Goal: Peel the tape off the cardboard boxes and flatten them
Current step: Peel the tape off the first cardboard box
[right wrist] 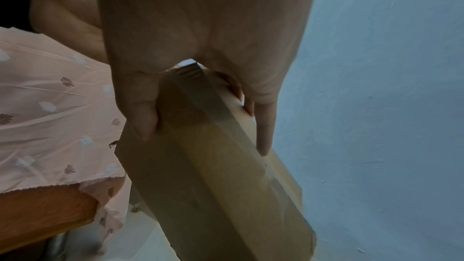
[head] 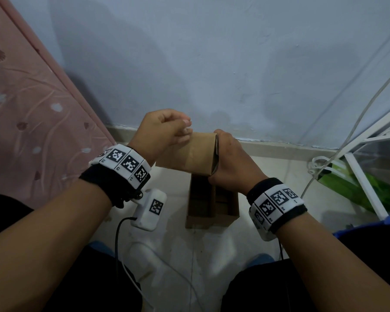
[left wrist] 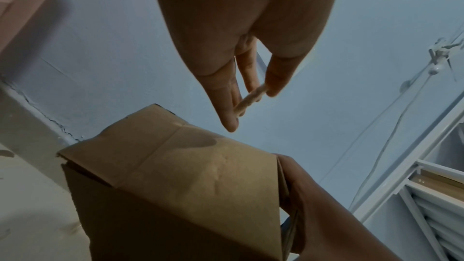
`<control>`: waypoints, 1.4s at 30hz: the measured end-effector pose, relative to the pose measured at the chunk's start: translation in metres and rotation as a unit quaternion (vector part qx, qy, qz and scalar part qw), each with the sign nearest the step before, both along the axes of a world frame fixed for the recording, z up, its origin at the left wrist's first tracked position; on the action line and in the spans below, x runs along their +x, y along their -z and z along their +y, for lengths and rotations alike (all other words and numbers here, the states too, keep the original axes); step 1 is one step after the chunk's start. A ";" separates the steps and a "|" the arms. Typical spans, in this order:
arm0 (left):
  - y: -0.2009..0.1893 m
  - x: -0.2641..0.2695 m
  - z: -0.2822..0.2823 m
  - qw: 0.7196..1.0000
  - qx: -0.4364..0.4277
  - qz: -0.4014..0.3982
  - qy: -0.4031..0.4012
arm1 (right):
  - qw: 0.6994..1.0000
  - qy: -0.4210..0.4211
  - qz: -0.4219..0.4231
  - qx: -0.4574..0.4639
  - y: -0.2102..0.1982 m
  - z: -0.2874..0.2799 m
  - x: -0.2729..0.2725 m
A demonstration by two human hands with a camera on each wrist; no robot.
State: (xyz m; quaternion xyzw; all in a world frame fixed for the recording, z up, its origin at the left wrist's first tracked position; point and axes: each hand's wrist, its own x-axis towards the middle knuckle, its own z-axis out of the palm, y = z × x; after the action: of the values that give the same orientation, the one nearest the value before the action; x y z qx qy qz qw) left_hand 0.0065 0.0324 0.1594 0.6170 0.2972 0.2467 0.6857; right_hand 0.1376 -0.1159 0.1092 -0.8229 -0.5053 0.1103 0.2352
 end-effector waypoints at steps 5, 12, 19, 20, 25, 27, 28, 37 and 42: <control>-0.004 0.002 -0.003 1.000 0.006 0.012 -0.005 | 1.000 -0.001 -0.003 -0.007 0.001 0.000 0.000; 0.004 -0.002 0.007 0.991 0.135 -0.005 -0.016 | 1.000 -0.001 -0.001 -0.018 -0.002 -0.001 -0.003; 0.001 -0.002 0.004 0.995 0.090 -0.034 0.013 | 1.000 0.000 -0.008 -0.019 -0.002 -0.001 -0.004; 0.002 -0.002 0.003 0.995 0.089 -0.038 0.016 | 1.000 0.000 -0.010 -0.019 -0.001 -0.001 -0.003; 0.011 -0.001 0.006 0.991 0.128 -0.010 0.035 | 1.000 -0.002 -0.012 -0.022 -0.001 -0.001 -0.004; 0.012 -0.001 0.006 0.987 0.161 -0.001 0.031 | 1.000 -0.002 -0.009 -0.024 -0.001 -0.001 -0.004; 0.012 -0.001 0.006 0.984 0.177 0.002 0.031 | 1.000 -0.002 -0.009 -0.026 -0.001 -0.001 -0.004; 0.014 -0.001 0.010 0.982 0.188 0.000 0.031 | 1.000 -0.001 -0.001 -0.026 0.000 -0.001 -0.005; 0.016 -0.001 0.008 0.979 0.202 0.006 0.040 | 1.000 -0.003 -0.002 -0.025 -0.001 -0.002 -0.006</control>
State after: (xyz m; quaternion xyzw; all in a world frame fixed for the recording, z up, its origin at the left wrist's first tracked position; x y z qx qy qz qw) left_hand 0.0054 0.0404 0.1431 0.7553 0.2204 0.2705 0.5548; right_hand 0.1314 -0.1176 0.1102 -0.8270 -0.5054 0.1223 0.2137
